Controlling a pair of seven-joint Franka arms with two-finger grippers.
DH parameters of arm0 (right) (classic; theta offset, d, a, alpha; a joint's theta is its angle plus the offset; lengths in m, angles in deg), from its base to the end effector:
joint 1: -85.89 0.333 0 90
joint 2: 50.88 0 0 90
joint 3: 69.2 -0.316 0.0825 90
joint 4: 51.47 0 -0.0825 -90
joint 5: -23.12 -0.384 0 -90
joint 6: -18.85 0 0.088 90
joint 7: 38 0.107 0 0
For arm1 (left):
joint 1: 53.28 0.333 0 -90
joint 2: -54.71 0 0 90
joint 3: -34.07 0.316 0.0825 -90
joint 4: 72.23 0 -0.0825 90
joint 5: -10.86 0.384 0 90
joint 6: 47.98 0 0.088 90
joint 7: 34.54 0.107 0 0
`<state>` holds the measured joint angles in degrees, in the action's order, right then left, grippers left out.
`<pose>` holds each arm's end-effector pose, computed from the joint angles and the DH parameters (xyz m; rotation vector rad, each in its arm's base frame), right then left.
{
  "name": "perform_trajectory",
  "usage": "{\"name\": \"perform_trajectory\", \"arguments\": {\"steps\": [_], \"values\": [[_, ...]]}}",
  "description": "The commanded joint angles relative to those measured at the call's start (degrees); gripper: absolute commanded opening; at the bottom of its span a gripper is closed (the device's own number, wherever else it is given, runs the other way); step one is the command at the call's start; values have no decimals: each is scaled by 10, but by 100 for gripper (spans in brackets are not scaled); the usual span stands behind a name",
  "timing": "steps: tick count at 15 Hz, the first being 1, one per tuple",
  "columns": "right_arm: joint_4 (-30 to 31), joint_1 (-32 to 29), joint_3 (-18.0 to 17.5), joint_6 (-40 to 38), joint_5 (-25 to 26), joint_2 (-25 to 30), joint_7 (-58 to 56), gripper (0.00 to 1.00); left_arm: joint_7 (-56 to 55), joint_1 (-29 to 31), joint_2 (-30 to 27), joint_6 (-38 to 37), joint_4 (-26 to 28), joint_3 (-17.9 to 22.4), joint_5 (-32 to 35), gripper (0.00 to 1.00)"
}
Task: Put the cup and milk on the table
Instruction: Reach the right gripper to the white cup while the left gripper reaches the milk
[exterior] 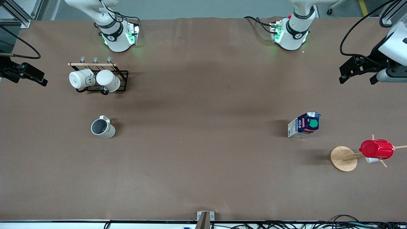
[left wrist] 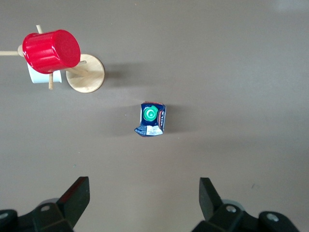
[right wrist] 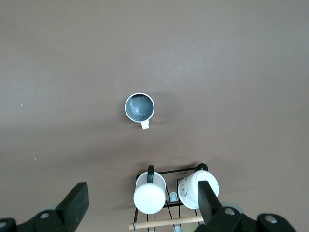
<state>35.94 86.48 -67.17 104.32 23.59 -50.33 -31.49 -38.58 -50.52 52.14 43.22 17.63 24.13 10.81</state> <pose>0.5435 -0.0147 0.6441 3.1249 -0.2180 -0.0374 0.5387 -0.0703 0.6518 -3.1384 0.0862 -0.1067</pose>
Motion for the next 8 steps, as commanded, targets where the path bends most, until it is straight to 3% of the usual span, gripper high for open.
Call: {"name": "perform_trajectory", "arguments": {"steps": [1,5,8], "values": [[-2,-7,-5,-7,6,5,-5,100,7,4,3,-23,-11,-3,-4,100],[-1,-8,-5,-7,6,5,-5,100,39,9,33,-22,0,4,-4,100],[8,-6,-5,-6,-2,0,-9,100,31,8,42,87,81,-1,-5,100]]}}
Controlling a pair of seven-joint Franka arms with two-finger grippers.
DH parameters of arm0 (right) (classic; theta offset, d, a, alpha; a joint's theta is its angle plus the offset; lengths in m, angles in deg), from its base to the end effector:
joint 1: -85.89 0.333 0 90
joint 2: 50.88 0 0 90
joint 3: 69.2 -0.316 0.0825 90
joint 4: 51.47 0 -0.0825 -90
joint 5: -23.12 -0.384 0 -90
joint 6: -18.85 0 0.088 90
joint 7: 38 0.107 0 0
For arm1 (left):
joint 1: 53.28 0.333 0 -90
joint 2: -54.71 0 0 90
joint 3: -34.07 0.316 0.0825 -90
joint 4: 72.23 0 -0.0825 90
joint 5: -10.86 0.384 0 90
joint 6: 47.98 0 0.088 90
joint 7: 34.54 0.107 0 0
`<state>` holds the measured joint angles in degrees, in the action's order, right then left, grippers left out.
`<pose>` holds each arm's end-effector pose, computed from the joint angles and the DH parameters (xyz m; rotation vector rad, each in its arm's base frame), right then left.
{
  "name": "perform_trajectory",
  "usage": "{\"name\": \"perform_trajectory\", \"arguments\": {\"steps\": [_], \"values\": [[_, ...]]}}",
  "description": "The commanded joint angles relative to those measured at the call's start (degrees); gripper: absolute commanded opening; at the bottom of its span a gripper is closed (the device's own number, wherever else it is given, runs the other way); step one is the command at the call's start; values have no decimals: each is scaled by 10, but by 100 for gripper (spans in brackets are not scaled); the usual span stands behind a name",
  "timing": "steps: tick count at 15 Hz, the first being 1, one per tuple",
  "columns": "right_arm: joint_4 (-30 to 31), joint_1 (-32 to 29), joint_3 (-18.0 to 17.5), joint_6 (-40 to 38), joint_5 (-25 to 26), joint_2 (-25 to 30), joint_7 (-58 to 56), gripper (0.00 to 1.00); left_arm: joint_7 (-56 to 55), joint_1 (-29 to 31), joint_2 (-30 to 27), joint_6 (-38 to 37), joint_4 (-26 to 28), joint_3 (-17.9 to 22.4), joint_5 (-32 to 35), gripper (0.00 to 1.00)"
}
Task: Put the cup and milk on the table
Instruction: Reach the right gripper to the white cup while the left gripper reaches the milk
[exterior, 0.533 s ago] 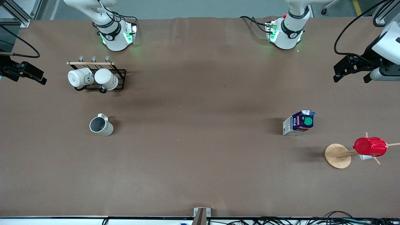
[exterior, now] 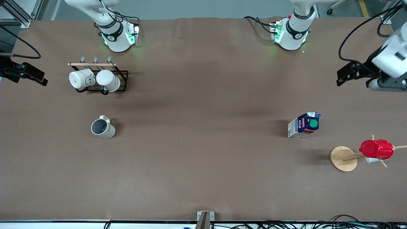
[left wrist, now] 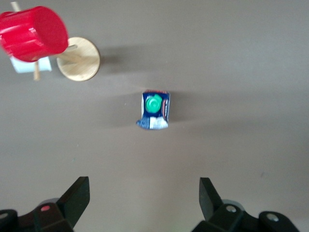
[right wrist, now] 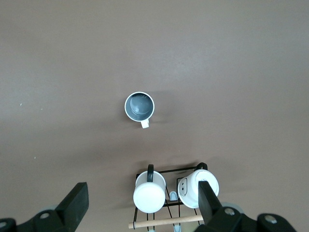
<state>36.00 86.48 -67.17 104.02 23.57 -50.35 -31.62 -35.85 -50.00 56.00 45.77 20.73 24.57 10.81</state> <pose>0.5431 -0.0146 0.6430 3.1250 -0.2144 -0.0478 0.5624 -0.0604 0.5933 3.1347 -0.1343 -0.0136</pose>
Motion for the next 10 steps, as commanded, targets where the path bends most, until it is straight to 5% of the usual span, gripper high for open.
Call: {"name": "perform_trajectory", "arguments": {"steps": [1,5,10], "values": [[16,-2,-6,3,-2,-10,-13,100,3,2,6,99,76,-5,-4,100],[80,1,-6,109,-1,-68,-53,100,8,3,24,265,188,-6,37,100],[201,-4,-4,317,8,-124,-116,100,-19,1,93,304,187,-7,37,100]]}}
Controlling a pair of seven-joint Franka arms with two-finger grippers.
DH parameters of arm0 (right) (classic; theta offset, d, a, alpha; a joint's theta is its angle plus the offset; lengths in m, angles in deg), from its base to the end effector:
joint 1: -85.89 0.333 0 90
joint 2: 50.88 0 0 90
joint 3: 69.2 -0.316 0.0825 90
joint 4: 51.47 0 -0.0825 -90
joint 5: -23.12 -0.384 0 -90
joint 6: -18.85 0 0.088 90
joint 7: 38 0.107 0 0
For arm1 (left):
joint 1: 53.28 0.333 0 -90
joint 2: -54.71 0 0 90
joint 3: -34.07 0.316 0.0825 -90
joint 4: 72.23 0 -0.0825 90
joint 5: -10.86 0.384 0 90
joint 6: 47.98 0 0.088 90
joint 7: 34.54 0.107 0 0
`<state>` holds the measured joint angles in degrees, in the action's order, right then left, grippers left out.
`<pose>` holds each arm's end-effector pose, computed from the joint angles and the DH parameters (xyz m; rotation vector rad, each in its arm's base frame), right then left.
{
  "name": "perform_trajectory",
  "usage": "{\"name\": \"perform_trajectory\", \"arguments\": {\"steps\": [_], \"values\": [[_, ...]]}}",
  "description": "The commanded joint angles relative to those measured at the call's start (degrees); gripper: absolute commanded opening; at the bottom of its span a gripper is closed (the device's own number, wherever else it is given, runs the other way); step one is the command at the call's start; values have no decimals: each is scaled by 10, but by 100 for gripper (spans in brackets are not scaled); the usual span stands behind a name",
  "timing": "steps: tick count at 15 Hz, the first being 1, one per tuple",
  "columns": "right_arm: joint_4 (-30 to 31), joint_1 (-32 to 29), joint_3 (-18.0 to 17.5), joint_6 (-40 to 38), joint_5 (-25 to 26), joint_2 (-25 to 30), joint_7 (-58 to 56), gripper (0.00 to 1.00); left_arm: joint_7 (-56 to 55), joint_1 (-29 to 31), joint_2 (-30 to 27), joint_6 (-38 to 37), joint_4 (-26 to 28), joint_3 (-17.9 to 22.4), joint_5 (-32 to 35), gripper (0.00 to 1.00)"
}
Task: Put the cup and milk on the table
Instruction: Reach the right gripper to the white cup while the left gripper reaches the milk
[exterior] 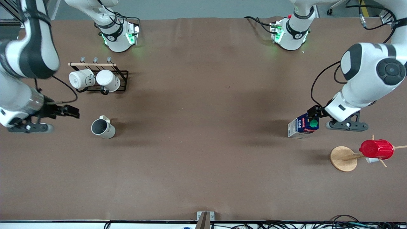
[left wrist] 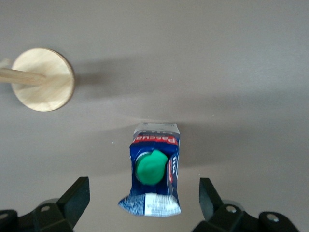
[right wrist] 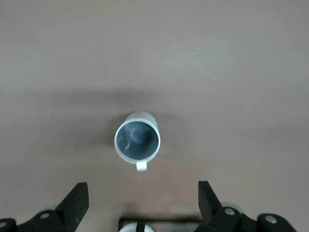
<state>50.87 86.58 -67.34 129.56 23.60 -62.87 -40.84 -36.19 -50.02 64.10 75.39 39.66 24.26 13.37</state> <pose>0.6112 -0.0120 0.4297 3.1273 0.0514 -0.0994 0.5923 -0.0630 0.4001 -3.1301 0.1662 -0.0622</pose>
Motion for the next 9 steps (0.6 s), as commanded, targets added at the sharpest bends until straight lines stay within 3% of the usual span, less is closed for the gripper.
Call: {"name": "perform_trajectory", "arguments": {"steps": [1,5,9], "values": [[73,-11,-1,100,7,-10,-46,100,-21,-2,18,9,-2,-4,12,100],[131,-16,11,204,7,-42,-96,100,-37,-13,39,14,-1,-5,13,94],[208,-13,11,310,7,-46,-97,98,-37,-11,48,16,4,-5,14,73]]}}
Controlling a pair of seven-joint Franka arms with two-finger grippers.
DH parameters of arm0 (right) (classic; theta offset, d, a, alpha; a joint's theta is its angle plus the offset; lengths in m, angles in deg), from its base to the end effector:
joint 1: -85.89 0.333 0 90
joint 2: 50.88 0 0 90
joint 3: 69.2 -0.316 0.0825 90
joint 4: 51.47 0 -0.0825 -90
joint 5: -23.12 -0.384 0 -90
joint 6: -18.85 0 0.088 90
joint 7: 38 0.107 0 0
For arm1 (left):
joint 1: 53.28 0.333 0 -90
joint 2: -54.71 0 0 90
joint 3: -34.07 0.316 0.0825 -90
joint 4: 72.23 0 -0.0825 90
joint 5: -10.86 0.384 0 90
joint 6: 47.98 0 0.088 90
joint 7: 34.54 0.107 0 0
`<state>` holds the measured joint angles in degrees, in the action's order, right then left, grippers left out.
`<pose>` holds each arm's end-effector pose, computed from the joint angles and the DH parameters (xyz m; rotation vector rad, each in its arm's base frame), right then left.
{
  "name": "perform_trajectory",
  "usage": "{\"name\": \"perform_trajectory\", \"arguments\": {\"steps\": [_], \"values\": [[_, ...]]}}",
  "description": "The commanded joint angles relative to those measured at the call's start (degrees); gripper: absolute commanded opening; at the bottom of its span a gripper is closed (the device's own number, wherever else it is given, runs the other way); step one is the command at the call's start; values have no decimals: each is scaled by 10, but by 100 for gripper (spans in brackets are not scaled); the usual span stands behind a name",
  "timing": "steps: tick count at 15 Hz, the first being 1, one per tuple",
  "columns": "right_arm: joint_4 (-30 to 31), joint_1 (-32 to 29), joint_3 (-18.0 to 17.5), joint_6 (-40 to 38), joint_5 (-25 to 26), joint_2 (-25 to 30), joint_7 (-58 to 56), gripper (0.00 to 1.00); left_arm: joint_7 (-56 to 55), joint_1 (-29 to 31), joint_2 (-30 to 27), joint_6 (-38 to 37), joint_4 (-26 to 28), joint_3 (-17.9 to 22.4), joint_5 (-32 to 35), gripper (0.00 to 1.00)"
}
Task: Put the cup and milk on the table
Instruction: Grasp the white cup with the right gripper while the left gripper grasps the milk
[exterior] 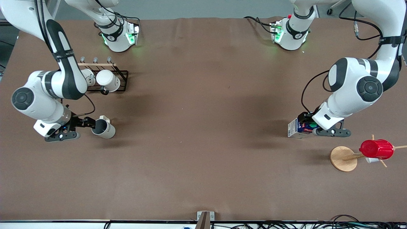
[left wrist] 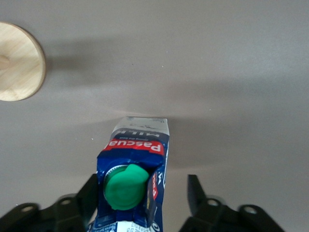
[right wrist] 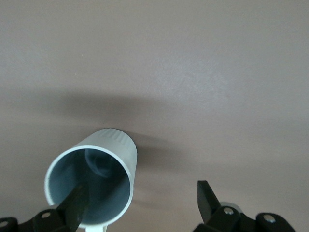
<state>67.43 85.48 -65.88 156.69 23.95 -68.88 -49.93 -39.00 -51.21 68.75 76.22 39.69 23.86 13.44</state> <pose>0.5873 -0.0377 0.2788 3.1023 0.2436 0.0201 0.5953 -0.0793 0.3534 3.1352 -0.1340 -0.0422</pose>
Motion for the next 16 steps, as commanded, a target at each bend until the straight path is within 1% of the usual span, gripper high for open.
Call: {"name": "perform_trajectory", "arguments": {"steps": [1,2,3,4,5,6,7,8,9,10,11,14,15,16], "values": [[46,0,-4,48,4,8,-5,98,-9,3,2,8,4,-1,14,71],[47,1,-4,53,4,2,-5,98,-9,4,2,8,5,0,14,70],[50,3,-4,59,4,-4,-5,97,-9,5,2,8,8,0,14,67],[56,5,-4,73,4,-8,-5,97,-9,6,2,8,10,0,14,63],[62,5,-4,86,4,-12,-5,94,-9,8,2,8,11,0,14,56],[64,5,-4,95,4,-16,-5,83,-9,13,2,8,14,-1,14,50],[64,5,-4,97,4,-19,-5,66,-9,14,2,7,15,0,14,45],[63,5,-4,98,3,-21,-4,46,-9,15,1,7,18,-1,14,43],[63,5,-5,97,3,-21,-2,22,-10,15,-1,4,20,-1,14,42],[59,6,-5,90,0,-21,5,2,-11,15,-2,3,20,-1,14,39],[57,6,-5,88,0,-21,10,0,-11,15,-4,2,20,-1,14,37],[49,6,-7,72,-1,-19,42,0,-11,14,-18,-11,14,-1,6,36],[37,11,-8,46,-1,-14,62,0,-16,14,-25,-18,11,-1,3,36],[15,22,-9,3,-2,-9,83,0,-24,14,-29,-23,3,-2,3,36]]}}
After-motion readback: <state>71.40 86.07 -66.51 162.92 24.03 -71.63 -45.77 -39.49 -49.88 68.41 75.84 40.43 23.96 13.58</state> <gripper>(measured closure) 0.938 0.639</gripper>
